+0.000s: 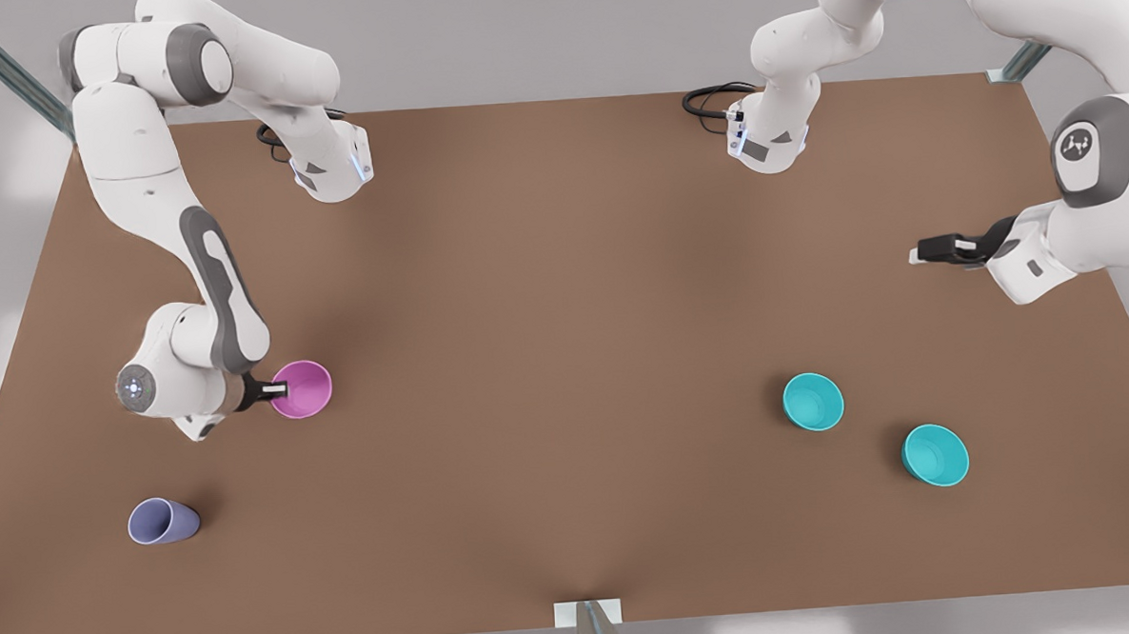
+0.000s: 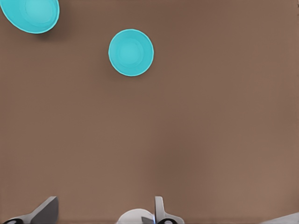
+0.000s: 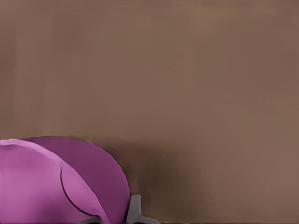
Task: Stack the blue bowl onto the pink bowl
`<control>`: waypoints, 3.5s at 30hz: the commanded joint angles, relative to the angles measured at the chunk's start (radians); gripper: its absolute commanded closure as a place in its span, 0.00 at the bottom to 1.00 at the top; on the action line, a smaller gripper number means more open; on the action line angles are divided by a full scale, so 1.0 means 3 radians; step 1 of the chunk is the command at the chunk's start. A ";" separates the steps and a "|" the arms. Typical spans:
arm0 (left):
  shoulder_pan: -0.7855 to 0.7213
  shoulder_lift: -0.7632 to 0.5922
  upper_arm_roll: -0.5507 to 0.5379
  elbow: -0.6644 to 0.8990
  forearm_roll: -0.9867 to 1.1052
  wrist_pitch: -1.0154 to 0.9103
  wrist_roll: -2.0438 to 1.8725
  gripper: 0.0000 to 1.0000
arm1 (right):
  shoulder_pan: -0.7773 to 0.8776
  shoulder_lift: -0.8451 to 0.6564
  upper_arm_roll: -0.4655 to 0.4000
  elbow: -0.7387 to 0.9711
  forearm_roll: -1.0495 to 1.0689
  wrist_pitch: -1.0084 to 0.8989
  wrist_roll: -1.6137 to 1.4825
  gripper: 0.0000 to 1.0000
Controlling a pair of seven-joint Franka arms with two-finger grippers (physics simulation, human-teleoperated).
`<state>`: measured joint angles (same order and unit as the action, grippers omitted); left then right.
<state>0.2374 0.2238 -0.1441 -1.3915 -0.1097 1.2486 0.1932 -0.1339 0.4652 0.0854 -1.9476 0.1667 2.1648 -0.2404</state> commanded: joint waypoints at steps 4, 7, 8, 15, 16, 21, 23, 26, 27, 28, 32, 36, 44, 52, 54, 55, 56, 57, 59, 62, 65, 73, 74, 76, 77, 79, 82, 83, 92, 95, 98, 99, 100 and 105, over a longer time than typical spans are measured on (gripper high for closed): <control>-0.0004 -0.0005 -0.0052 0.0006 0.0003 -0.0076 -0.0005 0.00 | 0.1141 0.0095 0.0201 0.0595 0.0779 -0.0283 0.2283 0.79; -0.0014 -0.0005 -0.0041 0.0006 -0.0013 -0.0081 -0.0173 0.00 | 0.2082 0.0786 0.0094 0.1680 0.0753 -0.0093 0.3961 0.79; -0.0009 0.0016 -0.0036 0.0006 -0.0008 -0.0061 -0.0168 0.00 | 0.2271 0.1072 -0.0008 0.2023 0.0748 -0.0063 0.4253 0.79; -0.0014 0.0036 -0.0036 0.0001 -0.0028 -0.0056 -0.0179 0.00 | 0.2359 0.1609 -0.0101 0.2335 0.0784 -0.0006 0.4100 0.79; -0.0024 0.0062 -0.0036 0.0001 -0.0023 0.0010 -0.0179 0.00 | 0.2359 0.1619 -0.0101 0.2335 0.0784 -0.0006 0.4084 0.79; -0.0055 0.0384 -0.0041 0.0001 0.0135 0.0475 -0.0209 0.00 | 0.2272 0.1548 -0.0075 0.2355 0.0784 -0.0098 0.4084 0.00; -0.0265 0.0767 0.0056 -0.0061 0.0146 0.1415 -0.0674 0.00 | 0.2022 0.1385 -0.0060 0.2524 0.0779 -0.0893 0.3819 0.00; -0.0305 0.1273 0.0117 -0.0112 0.0126 0.2193 -0.0577 0.00 | 0.1353 0.1297 -0.0126 0.2708 0.0519 -0.2408 0.2649 0.00; -0.0285 0.1422 0.0117 -0.0112 0.0115 0.2454 -0.0567 0.00 | 0.0959 0.1181 -0.0090 0.2820 0.0263 -0.2690 0.1995 0.00; -0.0285 0.1514 0.0143 -0.0142 0.0110 0.2501 -0.0511 0.00 | 0.0871 0.1022 -0.0126 0.2851 0.0028 -0.2921 0.1595 0.00; -0.0229 0.1673 0.0148 -0.0250 -0.0140 0.2721 -0.0434 0.00 | 0.0712 -0.0134 -0.0136 0.2816 -0.0949 -0.3309 0.0495 0.00; -0.0234 0.1749 0.0148 -0.0296 -0.0130 0.2777 -0.0389 0.00 | 0.0702 -0.0763 -0.0126 0.2836 -0.0949 -0.3386 0.0530 0.00; -0.0290 0.1846 0.0148 -0.0347 -0.0135 0.2767 -0.0378 0.52 | 0.0636 -0.1224 -0.0111 0.2207 -0.0913 -0.3130 0.0551 0.00; -0.0362 0.1811 0.0214 -0.0337 -0.0309 0.2751 -0.0404 0.79 | 0.0636 -0.1198 -0.0111 0.2207 -0.0908 -0.3130 0.0520 0.00; -0.0433 0.1647 0.0235 -0.0332 -0.0309 0.2736 -0.0536 0.79 | 0.0641 -0.1198 -0.0111 0.2187 -0.0908 -0.3130 0.0520 0.00; -0.0500 0.1550 0.0240 -0.0337 -0.0309 0.2736 -0.0679 0.79 | 0.0636 -0.1203 -0.0111 0.2187 -0.0908 -0.3130 0.0520 0.00; -0.0648 0.1407 0.0286 -0.0342 -0.0309 0.2736 -0.0955 0.79 | 0.0636 -0.1203 -0.0111 0.2187 -0.0903 -0.3130 0.0520 0.00; -0.0750 0.1269 0.0291 -0.0367 -0.0309 0.2736 -0.1063 0.79 | 0.0636 -0.1203 -0.0111 0.2187 -0.0903 -0.3130 0.0520 0.00; -0.1215 0.1151 0.0480 -0.0393 -0.0360 0.2766 -0.1267 0.79 | 0.0636 -0.1203 -0.0111 0.2187 -0.0903 -0.3130 0.0520 0.00; -0.1553 0.1171 0.0337 -0.0337 -0.0401 0.2863 -0.1574 0.79 | 0.0636 -0.1198 -0.0111 0.2182 -0.0908 -0.3130 0.0520 0.00; -0.1916 0.1310 0.0281 -0.0270 -0.0549 0.3288 -0.1769 0.79 | 0.0636 -0.1198 -0.0111 0.2171 -0.0903 -0.3131 0.0520 0.00; -0.2315 0.1427 0.0219 -0.0250 -0.0534 0.3472 -0.2454 0.79 | 0.0636 -0.1198 -0.0111 0.2156 -0.0903 -0.3131 0.0520 0.00; -0.2361 0.1432 0.0219 -0.0250 -0.0539 0.3472 -0.2459 0.79 | 0.0636 -0.1198 -0.0111 0.2156 -0.0903 -0.3136 0.0520 0.00; -0.2422 0.1458 0.0219 -0.0265 -0.0544 0.3472 -0.2505 0.79 | 0.0641 -0.1198 -0.0111 0.2156 -0.0903 -0.3131 0.0520 0.00; -0.2448 0.1468 0.0219 -0.0270 -0.0539 0.3472 -0.2546 0.79 | 0.0636 -0.1198 -0.0111 0.2156 -0.0878 -0.3136 0.0520 0.00; -0.2453 0.1468 0.0219 -0.0342 -0.0534 0.3457 -0.2551 0.79 | 0.0636 -0.1198 -0.0111 0.2141 -0.0867 -0.3136 0.0520 0.00; -0.2468 0.1458 0.0199 -0.0362 -0.0539 0.3324 -0.2561 0.79 | 0.0636 -0.1198 -0.0111 0.2141 -0.0867 -0.3131 0.0520 0.00; -0.2479 0.1453 0.0168 -0.0373 -0.0539 0.3319 -0.2566 0.79 | 0.0636 -0.1198 -0.0111 0.2141 -0.0867 -0.3136 0.0520 0.00; -0.2545 0.1529 0.0153 -0.0393 -0.0514 0.3329 -0.2643 0.79 | 0.0636 -0.1193 -0.0111 0.2131 -0.0867 -0.3136 0.0520 0.00; -0.2560 0.1560 0.0153 -0.0403 -0.0509 0.3350 -0.2643 0.79 | 0.0636 -0.1188 -0.0111 0.2130 -0.0867 -0.3130 0.0520 0.00; -0.2560 0.1596 0.0153 -0.0403 -0.0514 0.3411 -0.2648 0.79 | 0.0636 -0.1183 -0.0111 0.2131 -0.0857 -0.3136 0.0520 0.00; -0.2555 0.1596 0.0153 -0.0403 -0.0509 0.3416 -0.2643 0.79 | 0.0636 -0.1183 -0.0111 0.2130 -0.0857 -0.3136 0.0520 0.00; -0.2550 0.1601 0.0153 -0.0403 -0.0509 0.3421 -0.2643 0.79 | 0.0636 -0.1183 -0.0111 0.2130 -0.0852 -0.3136 0.0515 0.00; -0.2535 0.1601 0.0153 -0.0465 -0.0519 0.3467 -0.2643 0.00 | 0.0636 -0.1183 -0.0111 0.2115 -0.0852 -0.3131 0.0515 0.00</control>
<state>-0.5238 0.7046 -0.0983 -1.5294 -0.2877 2.2832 -0.5220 0.0567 0.1115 0.0521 -1.3133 -0.0897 1.2253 -0.0757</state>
